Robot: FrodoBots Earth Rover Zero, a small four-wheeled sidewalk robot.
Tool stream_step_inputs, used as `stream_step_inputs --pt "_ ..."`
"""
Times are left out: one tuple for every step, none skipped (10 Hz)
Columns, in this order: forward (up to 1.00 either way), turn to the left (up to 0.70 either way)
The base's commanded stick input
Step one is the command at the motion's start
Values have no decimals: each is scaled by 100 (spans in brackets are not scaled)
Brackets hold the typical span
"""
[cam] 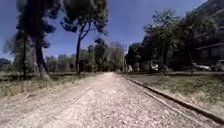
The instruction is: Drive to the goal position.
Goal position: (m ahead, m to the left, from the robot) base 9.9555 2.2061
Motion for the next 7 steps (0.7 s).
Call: stream_step_inputs --pt "85 0" --pt "85 0" --pt "85 0" --pt "85 0" --pt "85 0" --pt "85 0" --pt "85 0"
